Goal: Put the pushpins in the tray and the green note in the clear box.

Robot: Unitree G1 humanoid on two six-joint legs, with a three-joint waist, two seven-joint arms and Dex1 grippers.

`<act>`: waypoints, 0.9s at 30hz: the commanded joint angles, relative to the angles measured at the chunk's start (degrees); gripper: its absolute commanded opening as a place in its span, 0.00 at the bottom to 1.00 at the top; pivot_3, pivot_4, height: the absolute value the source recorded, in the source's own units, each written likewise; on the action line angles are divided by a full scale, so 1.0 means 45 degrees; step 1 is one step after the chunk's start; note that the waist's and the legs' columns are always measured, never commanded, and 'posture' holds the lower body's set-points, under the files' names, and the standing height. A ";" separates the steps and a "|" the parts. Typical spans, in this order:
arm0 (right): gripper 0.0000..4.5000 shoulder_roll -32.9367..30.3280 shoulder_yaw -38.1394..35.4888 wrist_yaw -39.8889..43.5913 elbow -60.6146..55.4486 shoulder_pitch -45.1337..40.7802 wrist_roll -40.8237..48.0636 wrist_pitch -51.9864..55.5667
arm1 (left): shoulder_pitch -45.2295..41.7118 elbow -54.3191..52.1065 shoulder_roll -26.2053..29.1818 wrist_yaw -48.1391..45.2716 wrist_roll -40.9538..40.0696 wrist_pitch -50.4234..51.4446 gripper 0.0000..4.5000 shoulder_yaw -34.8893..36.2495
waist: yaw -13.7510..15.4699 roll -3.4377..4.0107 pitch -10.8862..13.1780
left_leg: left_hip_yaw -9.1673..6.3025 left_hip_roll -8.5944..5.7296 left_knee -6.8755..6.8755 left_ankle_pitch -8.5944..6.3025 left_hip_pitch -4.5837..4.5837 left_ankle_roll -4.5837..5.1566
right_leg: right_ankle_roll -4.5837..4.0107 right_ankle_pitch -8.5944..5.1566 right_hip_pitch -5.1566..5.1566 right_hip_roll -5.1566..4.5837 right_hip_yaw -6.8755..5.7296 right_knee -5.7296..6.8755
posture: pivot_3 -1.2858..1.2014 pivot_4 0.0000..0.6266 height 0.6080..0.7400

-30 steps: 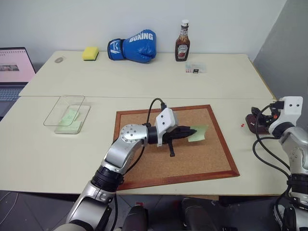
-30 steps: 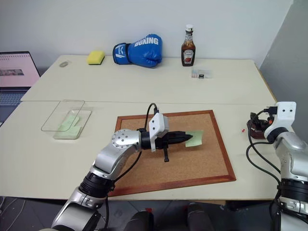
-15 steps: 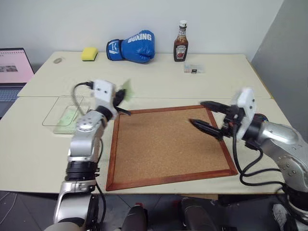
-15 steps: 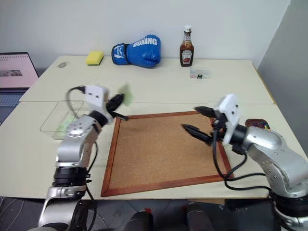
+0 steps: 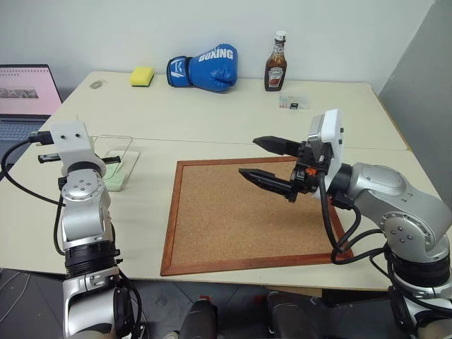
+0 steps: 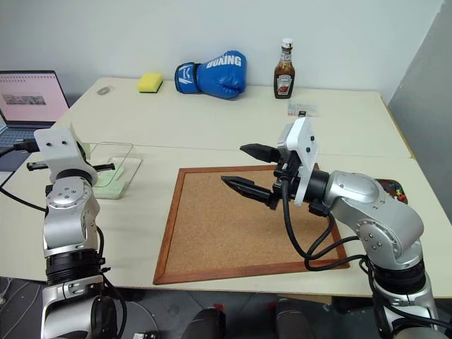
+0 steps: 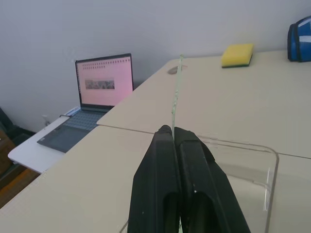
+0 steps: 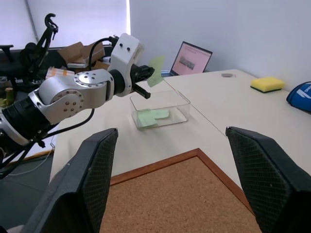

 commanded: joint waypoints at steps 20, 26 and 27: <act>0.85 0.0564 -0.0052 -0.4577 -0.0244 0.2402 -0.4015 -0.0507 | 0.0010 -0.1401 -0.1029 -0.4375 -0.1206 -0.2278 0.88 -0.3708 | 0.0016 -0.0021 -0.0014 | 0.0013 -0.0012 -0.0005 0.0006 -0.0022 -0.0011 | -0.0002 -0.0001 -0.0004 -0.0018 0.0008 -0.0014 | 0.52 0.24 1.00; 0.85 0.1309 0.0290 -0.6087 0.0560 0.4795 -0.6438 -0.2120 | 0.2122 -0.3369 -0.3159 -0.4090 -0.1513 -0.1561 0.88 -0.5076 | -0.0109 -0.0020 -0.0014 | 0.0017 -0.0002 -0.0020 0.0004 -0.0035 -0.0009 | -0.0011 -0.0008 -0.0025 -0.0010 0.0021 -0.0016 | 0.52 0.24 1.00; 0.85 0.1490 0.0308 -0.6211 0.0613 0.5051 -0.6615 -0.2262 | 0.2449 -0.3600 -0.3376 -0.3878 -0.1310 -0.1537 0.88 -0.5238 | -0.0105 -0.0021 -0.0014 | 0.0016 -0.0003 -0.0017 0.0004 -0.0037 -0.0009 | -0.0011 -0.0008 -0.0025 -0.0010 0.0019 -0.0015 | 0.52 0.24 1.00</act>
